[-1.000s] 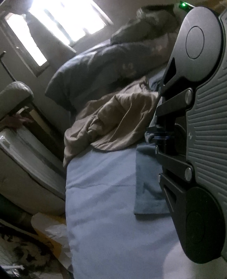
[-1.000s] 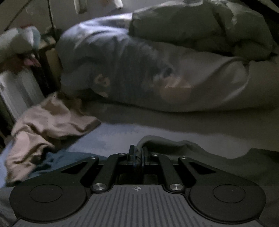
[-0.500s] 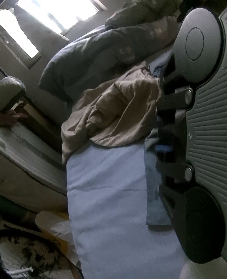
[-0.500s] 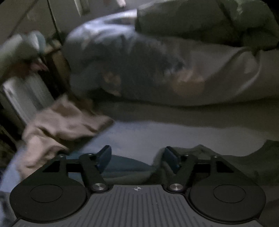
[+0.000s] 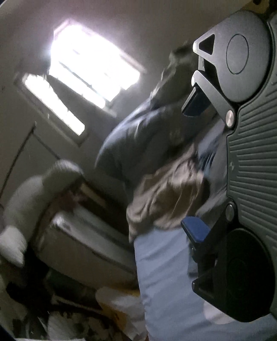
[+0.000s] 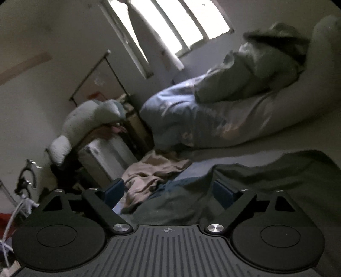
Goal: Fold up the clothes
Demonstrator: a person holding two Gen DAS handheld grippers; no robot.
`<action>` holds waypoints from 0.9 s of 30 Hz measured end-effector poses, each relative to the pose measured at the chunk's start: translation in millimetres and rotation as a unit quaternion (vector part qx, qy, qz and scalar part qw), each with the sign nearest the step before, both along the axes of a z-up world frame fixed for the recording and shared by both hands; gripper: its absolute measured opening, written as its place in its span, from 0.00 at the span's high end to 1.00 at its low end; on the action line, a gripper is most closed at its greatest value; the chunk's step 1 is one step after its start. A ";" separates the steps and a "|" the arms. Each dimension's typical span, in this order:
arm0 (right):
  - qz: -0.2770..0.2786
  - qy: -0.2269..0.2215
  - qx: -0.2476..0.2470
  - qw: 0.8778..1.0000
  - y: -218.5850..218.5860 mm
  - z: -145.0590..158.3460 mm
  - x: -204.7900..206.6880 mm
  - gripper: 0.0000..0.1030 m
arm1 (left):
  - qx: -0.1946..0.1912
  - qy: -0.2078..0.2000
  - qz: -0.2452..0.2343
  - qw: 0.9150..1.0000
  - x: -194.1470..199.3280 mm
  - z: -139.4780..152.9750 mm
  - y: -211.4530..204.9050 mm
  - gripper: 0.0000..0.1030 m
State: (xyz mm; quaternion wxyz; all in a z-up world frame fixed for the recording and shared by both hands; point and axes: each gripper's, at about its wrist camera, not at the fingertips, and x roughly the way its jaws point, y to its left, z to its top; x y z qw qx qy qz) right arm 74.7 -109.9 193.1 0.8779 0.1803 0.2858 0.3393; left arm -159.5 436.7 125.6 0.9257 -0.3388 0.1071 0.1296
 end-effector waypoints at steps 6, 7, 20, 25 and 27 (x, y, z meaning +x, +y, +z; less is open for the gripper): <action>0.025 -0.049 -0.056 0.997 -40.7 -13.5 -107.4 0.11 | 0.007 -0.041 -0.059 0.997 -40.1 28.9 -80.0 0.00; 0.036 -0.055 -0.074 0.995 -34.9 -25.1 -114.3 0.11 | 0.008 -0.046 -0.070 0.996 -44.6 30.7 -94.7 0.00; 0.181 -0.124 -0.298 0.929 39.5 -170.9 -203.3 0.33 | 0.015 0.054 -0.156 0.986 -29.8 -34.9 -239.3 0.00; 0.189 -0.146 -0.326 0.915 61.4 -189.9 -212.7 0.70 | -0.018 0.141 -0.169 0.975 -18.9 -81.5 -240.5 0.00; 0.175 -0.144 -0.321 0.920 60.7 -196.0 -211.8 0.91 | -0.037 0.155 -0.172 0.972 -18.7 -95.5 -241.2 0.00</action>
